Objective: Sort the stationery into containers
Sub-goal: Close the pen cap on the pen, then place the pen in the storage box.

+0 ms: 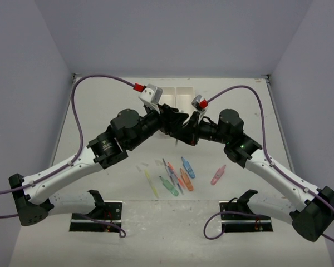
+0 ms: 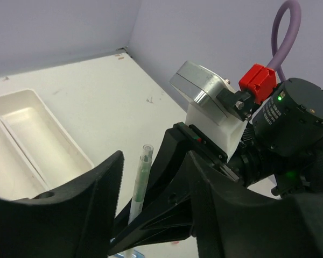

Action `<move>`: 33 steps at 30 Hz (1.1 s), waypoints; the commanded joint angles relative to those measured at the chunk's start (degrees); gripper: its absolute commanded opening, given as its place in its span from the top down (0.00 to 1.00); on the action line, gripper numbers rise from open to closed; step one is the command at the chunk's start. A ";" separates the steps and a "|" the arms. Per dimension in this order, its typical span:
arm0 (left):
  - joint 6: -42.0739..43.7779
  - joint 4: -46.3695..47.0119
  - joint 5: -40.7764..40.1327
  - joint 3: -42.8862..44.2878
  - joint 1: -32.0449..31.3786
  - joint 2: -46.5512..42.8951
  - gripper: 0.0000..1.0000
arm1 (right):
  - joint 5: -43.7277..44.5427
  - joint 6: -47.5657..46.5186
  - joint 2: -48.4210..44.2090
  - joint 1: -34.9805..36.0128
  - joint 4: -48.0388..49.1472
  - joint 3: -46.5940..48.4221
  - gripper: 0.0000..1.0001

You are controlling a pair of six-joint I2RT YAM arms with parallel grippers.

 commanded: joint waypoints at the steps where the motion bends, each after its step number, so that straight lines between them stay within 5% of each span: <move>1: 1.19 -5.30 -6.53 4.78 -0.17 -0.90 0.38 | 4.87 0.32 -0.30 -0.03 5.13 0.30 1.00; 5: -0.92 -8.20 -13.95 7.59 -0.17 -1.21 0.19 | 6.06 0.32 0.97 -0.12 4.15 0.72 1.00; 6: -1.52 -9.38 -17.86 9.00 -0.17 -1.29 0.02 | 6.47 0.32 1.55 -0.12 3.89 1.05 1.00; 7: -2.32 -11.90 -20.25 9.63 -0.17 -1.45 0.00 | 8.94 0.24 1.89 -0.35 3.11 1.23 1.00; 13: -6.84 -25.16 -32.51 8.30 1.53 -2.72 0.00 | 23.16 3.56 13.39 -7.64 -18.01 16.19 1.00; 24: -9.03 -34.18 -25.71 -6.76 9.14 -8.23 0.00 | 32.95 0.27 48.43 -13.39 -41.82 51.39 1.00; 33: -8.72 -39.73 -24.03 -9.63 9.54 -11.36 0.00 | 31.71 1.15 57.52 -13.34 -42.97 53.74 0.91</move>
